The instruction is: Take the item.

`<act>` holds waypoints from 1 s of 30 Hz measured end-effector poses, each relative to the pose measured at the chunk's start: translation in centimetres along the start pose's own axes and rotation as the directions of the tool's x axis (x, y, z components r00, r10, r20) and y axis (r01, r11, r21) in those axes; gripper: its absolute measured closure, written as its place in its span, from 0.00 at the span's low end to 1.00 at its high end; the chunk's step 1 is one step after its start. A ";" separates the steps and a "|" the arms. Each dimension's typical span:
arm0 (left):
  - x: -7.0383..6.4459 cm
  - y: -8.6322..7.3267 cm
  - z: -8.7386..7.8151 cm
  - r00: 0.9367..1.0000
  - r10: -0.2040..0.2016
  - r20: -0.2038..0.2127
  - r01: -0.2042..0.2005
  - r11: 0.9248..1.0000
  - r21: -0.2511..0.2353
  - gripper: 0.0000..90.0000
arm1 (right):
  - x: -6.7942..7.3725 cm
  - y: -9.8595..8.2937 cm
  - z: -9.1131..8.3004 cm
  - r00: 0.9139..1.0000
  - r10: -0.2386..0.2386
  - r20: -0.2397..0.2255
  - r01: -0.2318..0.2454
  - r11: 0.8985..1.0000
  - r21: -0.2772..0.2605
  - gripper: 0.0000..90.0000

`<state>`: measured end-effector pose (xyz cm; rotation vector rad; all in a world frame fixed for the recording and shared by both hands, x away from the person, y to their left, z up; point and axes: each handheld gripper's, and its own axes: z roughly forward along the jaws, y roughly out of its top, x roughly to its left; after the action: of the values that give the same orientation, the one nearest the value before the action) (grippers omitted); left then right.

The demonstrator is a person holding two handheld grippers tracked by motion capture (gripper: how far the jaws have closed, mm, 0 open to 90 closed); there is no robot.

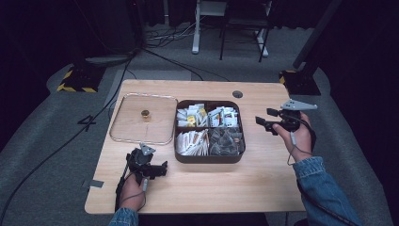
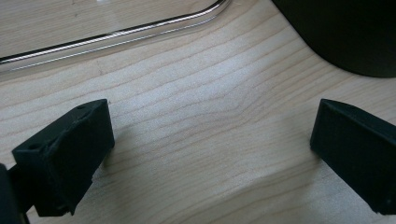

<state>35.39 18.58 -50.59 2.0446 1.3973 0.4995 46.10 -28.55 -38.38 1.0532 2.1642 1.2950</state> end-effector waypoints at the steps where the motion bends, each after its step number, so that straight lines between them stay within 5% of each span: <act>1: 0.0 0.0 0.0 1.000 0.001 0.001 -0.001 1.000 0.001 0.00 | -0.1 0.3 0.4 1.000 -0.002 -0.003 0.002 1.000 0.004 0.36; 12: 0.1 0.2 0.1 1.000 0.015 0.008 -0.015 1.000 0.002 0.00 | 0.8 2.6 4.2 0.999 -0.051 -0.016 0.052 0.997 0.065 0.36; 30: 0.0 0.2 0.2 1.000 0.015 0.011 -0.015 1.000 0.001 0.00 | 1.5 2.9 9.9 0.997 0.042 -0.070 -0.034 0.993 0.109 0.42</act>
<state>35.68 18.52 -50.58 2.0571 1.3771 0.4932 52.90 -20.93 -40.61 1.1100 2.3013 1.2630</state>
